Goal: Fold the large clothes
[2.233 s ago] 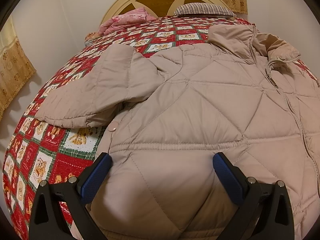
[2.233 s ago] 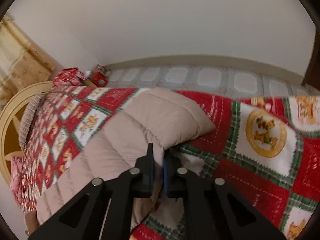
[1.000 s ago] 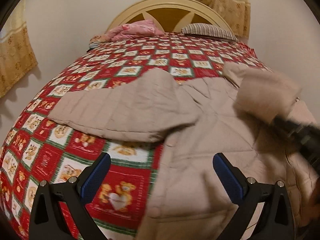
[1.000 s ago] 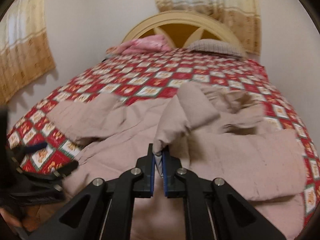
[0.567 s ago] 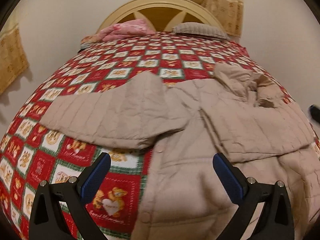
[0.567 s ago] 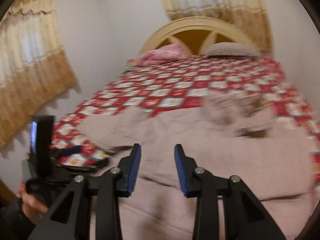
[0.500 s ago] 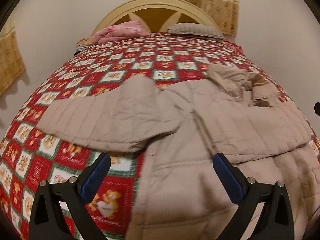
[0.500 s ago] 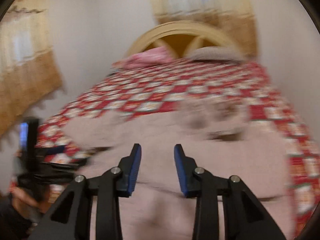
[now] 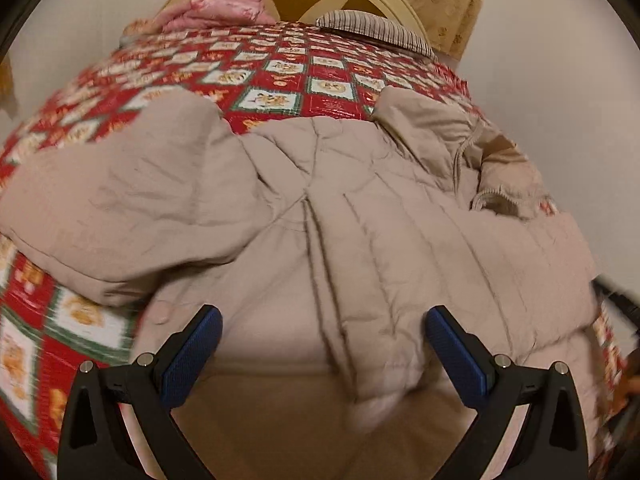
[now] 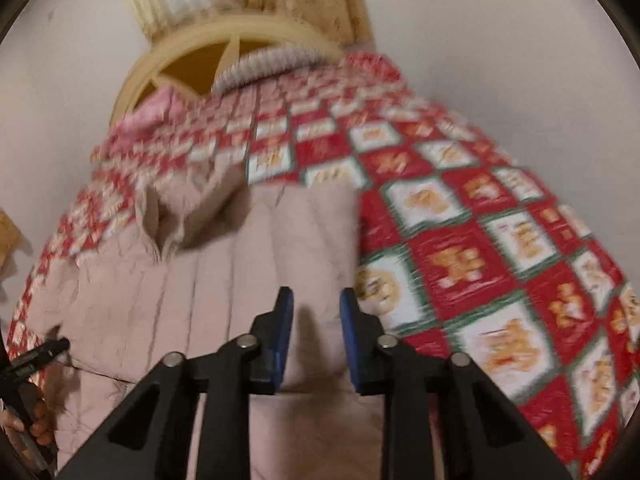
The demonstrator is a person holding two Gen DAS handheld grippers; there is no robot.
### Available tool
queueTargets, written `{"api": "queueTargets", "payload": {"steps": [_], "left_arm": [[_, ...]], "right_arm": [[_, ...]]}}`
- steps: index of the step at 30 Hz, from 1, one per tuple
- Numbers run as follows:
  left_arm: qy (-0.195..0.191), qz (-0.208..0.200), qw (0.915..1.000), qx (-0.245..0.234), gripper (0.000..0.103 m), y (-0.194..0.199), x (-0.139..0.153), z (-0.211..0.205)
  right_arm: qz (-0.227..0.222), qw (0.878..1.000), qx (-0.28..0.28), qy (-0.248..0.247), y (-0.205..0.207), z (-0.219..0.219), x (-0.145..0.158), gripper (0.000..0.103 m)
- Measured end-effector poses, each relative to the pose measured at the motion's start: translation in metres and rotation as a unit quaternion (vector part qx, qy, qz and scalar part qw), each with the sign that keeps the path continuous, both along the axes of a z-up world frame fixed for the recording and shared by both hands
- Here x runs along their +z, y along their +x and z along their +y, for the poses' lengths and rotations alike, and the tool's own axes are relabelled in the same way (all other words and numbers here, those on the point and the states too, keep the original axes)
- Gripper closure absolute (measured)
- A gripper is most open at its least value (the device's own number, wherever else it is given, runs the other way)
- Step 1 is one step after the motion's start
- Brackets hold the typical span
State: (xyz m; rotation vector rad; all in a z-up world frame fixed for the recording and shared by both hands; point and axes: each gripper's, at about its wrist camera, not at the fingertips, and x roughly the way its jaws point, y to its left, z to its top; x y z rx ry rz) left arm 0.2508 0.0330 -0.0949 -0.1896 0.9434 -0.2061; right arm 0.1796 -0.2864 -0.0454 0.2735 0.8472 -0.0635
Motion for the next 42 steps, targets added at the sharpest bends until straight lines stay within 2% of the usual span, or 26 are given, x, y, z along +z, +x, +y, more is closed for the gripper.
{"api": "queueTargets", "payload": {"steps": [3, 5, 6, 7, 8, 10, 11, 13, 15, 18, 22, 25, 28, 31, 34, 37, 40, 42], "left_arm": [[-0.016, -0.003, 0.9999, 0.003, 0.001, 0.007, -0.001, -0.005], [-0.024, -0.017, 0.9996, -0.002, 0.010, 0.012, 0.003, -0.009], [-0.023, -0.022, 0.9995, -0.008, 0.032, 0.017, 0.006, -0.012], [-0.018, -0.023, 0.9996, -0.008, 0.044, 0.022, 0.009, -0.013], [-0.007, -0.024, 0.9997, -0.001, 0.044, 0.027, 0.011, -0.011], [0.045, -0.024, 0.9984, 0.025, 0.044, 0.034, 0.015, -0.008], [0.059, -0.029, 0.9973, 0.031, 0.044, 0.033, 0.018, -0.004], [0.075, -0.042, 0.9956, 0.037, 0.044, 0.029, 0.026, 0.006], [0.075, -0.053, 0.9944, 0.052, 0.044, 0.025, 0.033, 0.015], [0.074, -0.052, 0.9949, 0.043, 0.044, 0.024, 0.030, 0.011], [0.106, -0.033, 0.9936, 0.023, 0.044, 0.027, 0.010, -0.010], [0.136, -0.023, 0.9903, 0.018, 0.044, 0.030, -0.003, -0.018], [0.134, -0.023, 0.9907, 0.009, 0.044, 0.026, 0.000, -0.015], [0.109, -0.029, 0.9936, 0.009, 0.044, 0.018, 0.010, 0.000], [0.084, -0.053, 0.9939, 0.049, 0.044, 0.005, 0.025, 0.037], [0.043, -0.059, 0.9911, 0.112, 0.043, -0.003, 0.033, 0.096], [0.022, -0.058, 0.9770, 0.204, 0.040, -0.005, 0.032, 0.166], [0.013, -0.051, 0.9625, 0.266, 0.039, -0.006, 0.026, 0.209]], "right_arm": [[0.031, 0.999, 0.016, 0.033, 0.015, 0.018, -0.029, 0.080], [0.029, 0.999, 0.022, 0.020, 0.016, 0.030, -0.034, 0.080], [0.027, 0.999, 0.026, 0.010, 0.014, 0.034, -0.033, 0.078], [0.026, 0.999, 0.027, 0.004, 0.013, 0.036, -0.031, 0.078], [0.026, 0.999, 0.025, 0.001, 0.011, 0.035, -0.028, 0.078], [0.021, 1.000, 0.014, -0.007, 0.004, 0.034, -0.019, 0.078], [0.005, 1.000, 0.005, -0.015, -0.003, 0.034, -0.009, 0.078], [-0.023, 0.999, 0.000, -0.032, -0.008, 0.033, 0.002, 0.078], [-0.049, 0.997, 0.010, -0.051, -0.011, 0.045, 0.016, 0.078], [-0.051, 0.996, 0.054, -0.053, 0.002, 0.071, 0.021, 0.078], [-0.022, 0.995, 0.094, -0.025, 0.018, 0.101, -0.001, 0.078], [0.015, 0.995, 0.102, -0.009, 0.028, 0.113, -0.032, 0.078], [0.012, 0.995, 0.099, -0.021, 0.029, 0.115, -0.044, 0.078], [0.006, 0.995, 0.099, -0.022, 0.026, 0.116, -0.045, 0.078], [-0.005, 0.995, 0.098, -0.020, 0.021, 0.115, -0.045, 0.078], [-0.013, 0.995, 0.098, -0.019, 0.017, 0.116, -0.045, 0.078], [-0.018, 0.995, 0.099, -0.011, 0.015, 0.115, -0.045, 0.075], [-0.020, 0.995, 0.101, -0.007, 0.014, 0.116, -0.046, 0.073]]}}
